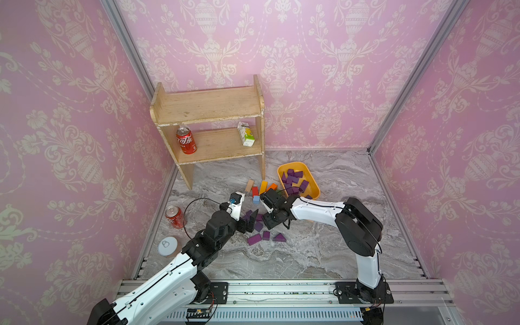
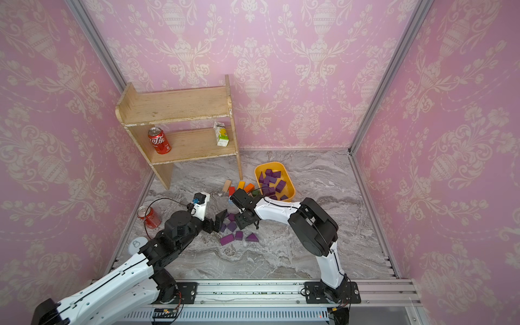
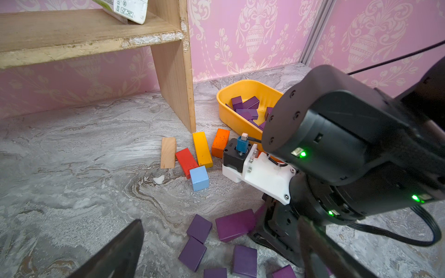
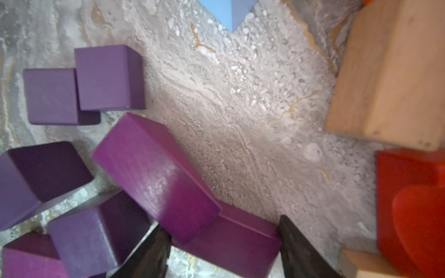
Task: Pick purple bricks into the storage bin
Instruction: Pick up the building block from the center of the board, then place the building block in the storage box.
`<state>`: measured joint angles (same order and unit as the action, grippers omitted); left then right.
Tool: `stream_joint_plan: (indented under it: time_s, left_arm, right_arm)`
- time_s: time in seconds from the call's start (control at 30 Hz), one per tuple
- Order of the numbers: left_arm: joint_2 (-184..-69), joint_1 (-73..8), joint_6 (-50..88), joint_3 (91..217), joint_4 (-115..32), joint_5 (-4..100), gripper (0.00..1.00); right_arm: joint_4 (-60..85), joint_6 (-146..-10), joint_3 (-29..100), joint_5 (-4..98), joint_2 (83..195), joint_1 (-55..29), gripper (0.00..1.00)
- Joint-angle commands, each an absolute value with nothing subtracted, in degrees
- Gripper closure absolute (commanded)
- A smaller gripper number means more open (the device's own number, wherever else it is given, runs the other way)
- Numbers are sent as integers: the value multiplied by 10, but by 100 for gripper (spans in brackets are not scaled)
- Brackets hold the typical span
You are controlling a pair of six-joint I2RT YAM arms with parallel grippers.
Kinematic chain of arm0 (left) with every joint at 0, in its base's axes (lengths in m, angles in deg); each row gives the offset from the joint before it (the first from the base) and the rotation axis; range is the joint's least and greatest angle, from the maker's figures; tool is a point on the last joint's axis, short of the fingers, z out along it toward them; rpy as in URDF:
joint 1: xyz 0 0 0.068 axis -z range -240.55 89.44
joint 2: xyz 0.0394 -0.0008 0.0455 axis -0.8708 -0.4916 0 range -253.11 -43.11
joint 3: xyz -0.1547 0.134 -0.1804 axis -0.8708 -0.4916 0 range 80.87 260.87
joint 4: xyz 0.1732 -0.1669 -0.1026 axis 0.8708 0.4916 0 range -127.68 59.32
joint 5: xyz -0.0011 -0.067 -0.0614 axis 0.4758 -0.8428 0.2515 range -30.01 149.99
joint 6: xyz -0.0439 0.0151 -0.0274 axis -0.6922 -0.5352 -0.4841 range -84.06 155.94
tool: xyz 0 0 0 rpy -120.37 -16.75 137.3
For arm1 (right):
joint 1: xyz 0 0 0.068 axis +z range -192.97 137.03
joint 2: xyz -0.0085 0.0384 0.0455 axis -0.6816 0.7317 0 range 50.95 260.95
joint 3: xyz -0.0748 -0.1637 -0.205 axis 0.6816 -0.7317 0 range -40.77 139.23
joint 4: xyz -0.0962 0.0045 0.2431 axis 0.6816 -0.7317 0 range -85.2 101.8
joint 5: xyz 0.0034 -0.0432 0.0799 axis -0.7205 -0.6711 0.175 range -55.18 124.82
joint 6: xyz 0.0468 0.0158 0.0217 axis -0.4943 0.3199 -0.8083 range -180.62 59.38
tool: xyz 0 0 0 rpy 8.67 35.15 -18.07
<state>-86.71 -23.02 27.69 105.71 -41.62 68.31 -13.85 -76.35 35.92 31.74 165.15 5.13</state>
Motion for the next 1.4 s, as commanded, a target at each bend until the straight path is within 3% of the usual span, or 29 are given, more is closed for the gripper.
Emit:
stream_joint_plan:
  time_s: [0.0,0.2,0.37,0.77,1.03,1.37]
  left_arm:
    - [-866,-236,294,1073,-407,688,1]
    - [-857,-236,294,1069,-404,690,1]
    - [-860,-236,293,1070,-407,690,1]
    - [-874,-236,300,1075,-423,692,1]
    - [-872,-236,299,1065,-434,697,1]
    - [-902,-237,300,1067,-470,691,1]
  right_arm:
    - [-183,-773,352,276,1668,46,32]
    - [-180,-773,339,268,1660,47,34]
    - [-160,-767,326,266,1637,46,55]
    - [-151,-748,317,339,1524,2,56]
    - [-146,-742,325,412,1458,-75,55]
    - [-165,-707,377,386,1509,-186,54]
